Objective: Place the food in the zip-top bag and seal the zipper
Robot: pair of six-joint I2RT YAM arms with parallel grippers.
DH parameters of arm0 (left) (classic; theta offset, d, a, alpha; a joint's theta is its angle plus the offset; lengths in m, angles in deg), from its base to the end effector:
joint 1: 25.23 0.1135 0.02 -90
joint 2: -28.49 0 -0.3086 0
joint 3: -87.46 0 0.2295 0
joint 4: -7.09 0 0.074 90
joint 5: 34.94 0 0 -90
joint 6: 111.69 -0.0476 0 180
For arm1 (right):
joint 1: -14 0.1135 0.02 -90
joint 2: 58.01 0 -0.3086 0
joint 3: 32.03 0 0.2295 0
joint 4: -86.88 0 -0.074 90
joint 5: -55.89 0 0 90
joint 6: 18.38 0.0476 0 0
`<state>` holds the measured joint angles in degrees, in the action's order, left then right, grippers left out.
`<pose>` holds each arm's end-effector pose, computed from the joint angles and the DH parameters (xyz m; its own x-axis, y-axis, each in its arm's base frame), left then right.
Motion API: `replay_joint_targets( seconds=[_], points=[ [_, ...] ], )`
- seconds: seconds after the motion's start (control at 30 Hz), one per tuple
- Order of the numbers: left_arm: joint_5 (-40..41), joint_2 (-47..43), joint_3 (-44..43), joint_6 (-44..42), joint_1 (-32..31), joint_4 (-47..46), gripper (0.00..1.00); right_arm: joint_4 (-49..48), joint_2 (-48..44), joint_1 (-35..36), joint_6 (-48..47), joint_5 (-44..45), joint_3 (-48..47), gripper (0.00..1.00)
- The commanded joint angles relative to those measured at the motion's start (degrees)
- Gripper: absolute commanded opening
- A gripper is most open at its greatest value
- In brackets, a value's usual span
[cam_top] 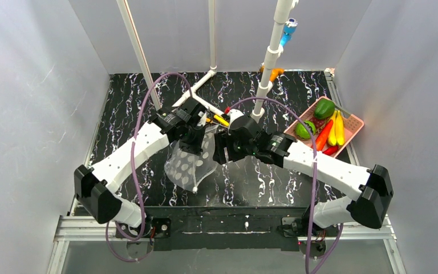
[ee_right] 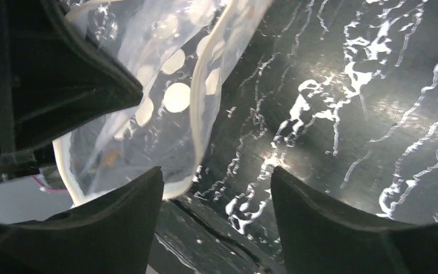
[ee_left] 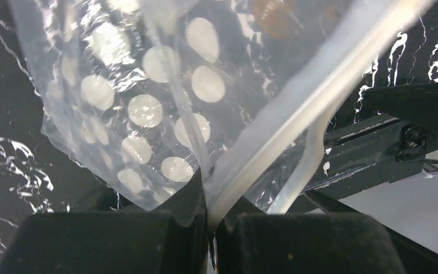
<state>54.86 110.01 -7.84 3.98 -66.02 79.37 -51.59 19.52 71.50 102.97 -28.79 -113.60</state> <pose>0.1974 -0.1706 0.3697 -0.8654 0.1746 -0.4696 0.3104 0.9226 -0.2290 0.1534 0.2326 0.3571 -0.6956 -0.1278 -0.7070 -0.5133 0.7769 0.3646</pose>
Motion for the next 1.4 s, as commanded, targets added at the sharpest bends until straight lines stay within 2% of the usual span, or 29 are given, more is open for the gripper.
replay_joint_targets(
  seconds=[0.0, 0.07, 0.17, 0.3, 0.37, 0.47, 0.63, 0.77, 0.93, 1.0, 1.2, 1.37],
  points=[
    [-3.1, 2.1, -2.0, -5.4, 1.3, -1.4, 0.00, 6.5, -5.5, -1.1, -2.4, -1.1, -0.9, 0.85],
    [-3.6, 2.5, -0.9, -5.8, 2.1, -2.9, 0.00, 6.7, -11.5, -1.2, -2.8, 0.9, 2.7, 0.92],
    [-3.4, 2.8, 1.0, -6.7, 3.6, -4.8, 0.00, 10.6, -20.4, -1.4, -1.8, 6.8, 5.3, 0.97],
    [-3.3, 5.9, 0.1, -8.9, 5.8, -4.5, 0.00, 14.1, -32.2, -2.3, 2.0, 18.2, 8.7, 0.98],
    [-3.3, 7.4, -0.1, -8.8, 5.9, -5.1, 0.00, 18.6, -34.2, -5.0, 5.4, 24.7, 8.8, 0.98],
    [-6.1, 8.7, 0.9, -9.3, 5.9, -6.9, 0.00, 22.9, -34.0, -14.1, 5.6, 26.1, 7.8, 0.98],
    [-5.0, 6.5, 4.7, -10.7, 6.0, -9.5, 0.00, 21.6, -28.8, -30.8, 3.8, 16.7, 6.7, 0.98],
    [-5.4, 2.7, 7.9, -10.8, 6.0, -11.8, 0.00, 18.7, -22.4, -41.2, 4.8, 11.2, 6.0, 0.98],
    [-4.7, -0.2, 10.1, -11.0, 6.0, -13.4, 0.00, 12.6, -13.2, -52.7, 7.2, -1.0, 5.0, 0.98],
    [-3.8, -0.5, 10.2, -11.1, 6.0, -13.2, 0.00, 13.2, -8.4, -54.7, 6.6, -2.6, 2.3, 0.98],
    [-2.7, -1.7, 10.4, -11.8, 6.0, -13.1, 0.00, 19.3, 3.2, -59.9, 1.8, -0.2, -7.2, 0.98],
    [-2.0, -2.8, 10.7, -12.0, 6.0, -13.3, 0.00, 21.0, 8.9, -62.6, -1.6, 0.9, -10.8, 0.98]
  ],
)
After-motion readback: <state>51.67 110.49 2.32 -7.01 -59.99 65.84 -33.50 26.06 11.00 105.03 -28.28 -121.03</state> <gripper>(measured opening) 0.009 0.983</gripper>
